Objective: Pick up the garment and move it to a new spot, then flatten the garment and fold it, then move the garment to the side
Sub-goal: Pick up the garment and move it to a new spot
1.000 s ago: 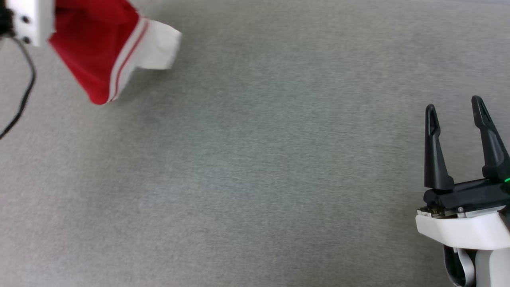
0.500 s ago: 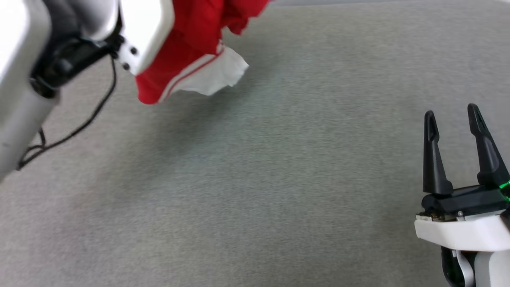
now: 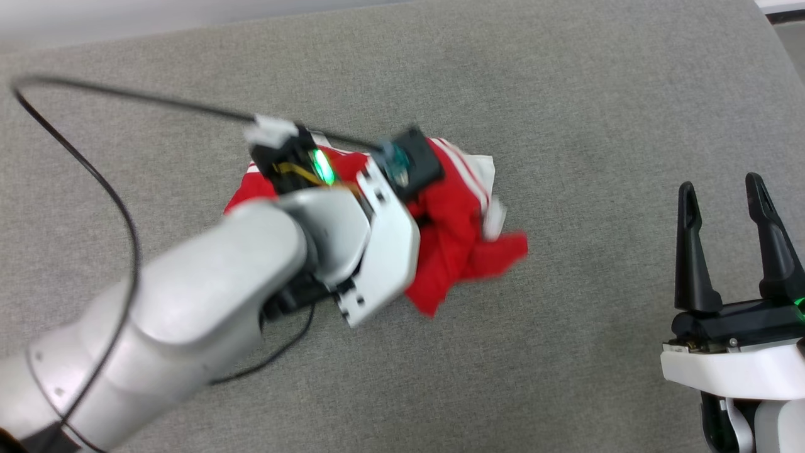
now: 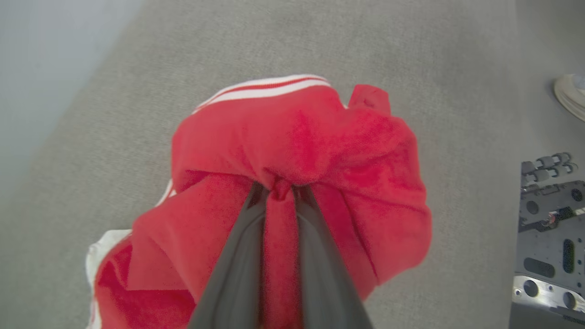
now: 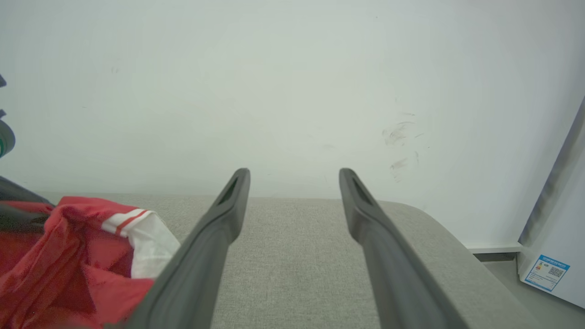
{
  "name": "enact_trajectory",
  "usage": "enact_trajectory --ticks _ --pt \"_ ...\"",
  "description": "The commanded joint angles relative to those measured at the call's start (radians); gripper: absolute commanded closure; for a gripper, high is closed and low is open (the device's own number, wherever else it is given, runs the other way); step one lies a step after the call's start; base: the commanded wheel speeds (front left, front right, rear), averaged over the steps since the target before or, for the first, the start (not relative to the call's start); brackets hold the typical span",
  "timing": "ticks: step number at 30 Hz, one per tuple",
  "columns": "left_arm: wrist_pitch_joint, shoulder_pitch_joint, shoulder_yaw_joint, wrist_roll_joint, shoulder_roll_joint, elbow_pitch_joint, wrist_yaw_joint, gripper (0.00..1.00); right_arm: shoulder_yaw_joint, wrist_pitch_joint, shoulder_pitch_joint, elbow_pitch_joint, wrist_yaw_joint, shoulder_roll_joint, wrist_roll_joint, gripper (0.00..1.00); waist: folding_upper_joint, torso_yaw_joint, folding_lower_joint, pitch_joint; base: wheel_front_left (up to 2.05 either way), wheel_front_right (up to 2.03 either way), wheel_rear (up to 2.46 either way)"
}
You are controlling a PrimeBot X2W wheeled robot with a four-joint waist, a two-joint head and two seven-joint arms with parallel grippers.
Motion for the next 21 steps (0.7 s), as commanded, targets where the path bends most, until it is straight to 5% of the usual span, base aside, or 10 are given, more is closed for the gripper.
enact_trajectory --ticks 1,13,14,15,21 --pt "-0.016 0.030 -0.024 -0.003 -0.009 0.014 0.000 1.00 -0.003 -0.002 0.002 0.001 -0.001 0.003 -0.001 0.00 0.0000 0.002 0.0001 0.002 0.00 0.00 0.00" --pt "-0.053 0.267 -0.167 0.015 -0.087 0.113 0.000 1.00 -0.004 -0.002 0.018 0.026 -0.001 0.003 -0.014 0.00 0.0000 0.041 0.0001 -0.010 0.00 0.00 0.00" --pt "-0.076 0.265 -0.166 0.022 -0.094 0.121 0.000 0.78 -0.004 -0.002 0.020 0.028 -0.001 0.003 -0.017 0.00 0.0000 0.045 0.0001 -0.015 0.00 0.00 0.00" --pt "-0.106 0.256 -0.163 0.035 -0.099 0.130 0.000 0.00 -0.005 -0.002 0.021 0.031 -0.001 0.003 -0.020 0.00 0.0000 0.050 0.0001 -0.021 0.00 0.00 0.00" --pt "-0.296 0.244 -0.087 0.079 -0.131 0.127 0.056 0.00 -0.010 -0.002 0.049 0.045 -0.001 0.003 -0.031 0.00 0.0000 0.076 0.0001 -0.079 0.00 0.00 0.00"
